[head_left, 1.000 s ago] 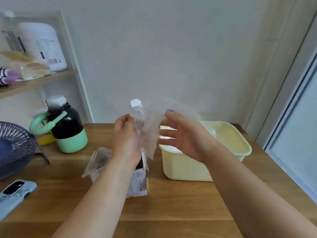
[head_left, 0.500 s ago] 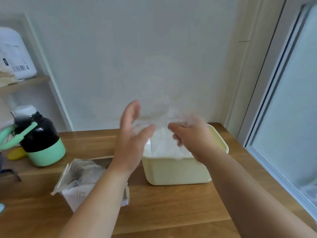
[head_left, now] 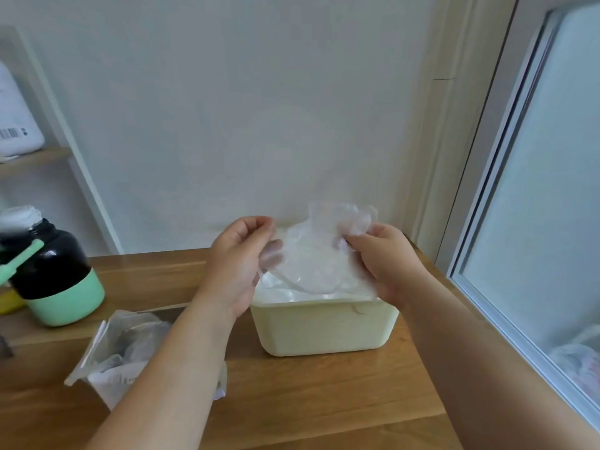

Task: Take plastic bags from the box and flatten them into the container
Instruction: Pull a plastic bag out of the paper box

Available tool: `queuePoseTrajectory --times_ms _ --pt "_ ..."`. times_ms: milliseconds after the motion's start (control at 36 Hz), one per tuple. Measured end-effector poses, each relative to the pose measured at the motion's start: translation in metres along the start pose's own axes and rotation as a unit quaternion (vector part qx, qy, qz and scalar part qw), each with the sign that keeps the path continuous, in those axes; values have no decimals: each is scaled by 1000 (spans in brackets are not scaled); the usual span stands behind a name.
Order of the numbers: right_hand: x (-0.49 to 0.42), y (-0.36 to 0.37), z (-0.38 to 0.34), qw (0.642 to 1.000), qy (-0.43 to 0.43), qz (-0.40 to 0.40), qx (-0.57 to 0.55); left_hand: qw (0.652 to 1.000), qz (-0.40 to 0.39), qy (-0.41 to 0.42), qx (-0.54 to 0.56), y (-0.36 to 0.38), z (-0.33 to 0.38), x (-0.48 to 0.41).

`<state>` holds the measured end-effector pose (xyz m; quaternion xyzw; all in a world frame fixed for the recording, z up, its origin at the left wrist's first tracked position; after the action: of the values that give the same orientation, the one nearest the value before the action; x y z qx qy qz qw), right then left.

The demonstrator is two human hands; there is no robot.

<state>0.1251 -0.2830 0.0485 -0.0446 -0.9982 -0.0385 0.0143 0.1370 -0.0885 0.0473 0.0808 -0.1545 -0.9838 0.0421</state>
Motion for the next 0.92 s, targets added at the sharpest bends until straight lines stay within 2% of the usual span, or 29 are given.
queuePoseTrajectory --times_ms 139,194,250,306,333,417,444,500,611,667,722,750,778,833,861,889,917 --pt "-5 -15 4 998 24 42 -47 990 117 -63 49 -30 -19 -10" --pt "-6 -16 6 998 26 46 -42 987 153 -36 -44 -39 -13 -8" --pt "-7 -13 5 999 16 38 -16 972 160 48 -164 -39 10 0" --pt "-8 -10 3 999 3 34 11 955 80 158 -238 -15 38 12" --pt "-9 -9 2 999 -4 33 23 935 20 190 -300 1 42 14" --pt "-12 -6 1 997 -17 23 66 844 -102 166 -499 27 17 9" --pt "-13 -4 2 997 -14 14 72 837 -108 141 -518 27 8 4" --pt "-16 -2 6 998 2 -4 69 841 -78 129 -519 19 2 -8" --pt "-23 -9 9 995 25 -5 93 875 72 129 -461 -17 19 -34" --pt "-29 -16 10 994 30 9 106 851 141 134 -487 -26 35 -37" --pt "-36 -22 13 991 32 26 127 804 196 145 -542 -28 48 -33" --pt "-39 -26 15 988 30 37 144 785 207 184 -554 -22 57 -26" --pt "-43 -30 16 984 25 49 171 770 195 255 -551 -9 65 -18" --pt "-50 -39 18 970 11 73 232 733 103 389 -549 26 71 0" --pt "-53 -42 19 962 4 83 259 727 26 400 -558 42 62 3" --pt "-57 -45 19 953 -4 91 288 733 -60 359 -575 54 46 1" --pt "-59 -48 18 939 -16 99 328 734 -142 273 -606 60 21 -4"
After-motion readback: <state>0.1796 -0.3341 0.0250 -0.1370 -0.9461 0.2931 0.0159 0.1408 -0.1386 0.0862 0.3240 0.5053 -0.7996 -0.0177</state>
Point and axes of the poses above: each hand's wrist, its own x-axis away from the middle knuckle, its own y-axis out of the palm, z = x × y, the point moved 10 cm from there along -x, towards the middle knuckle, and after that the axes turned 2 degrees about y, right-handed, at the moved point
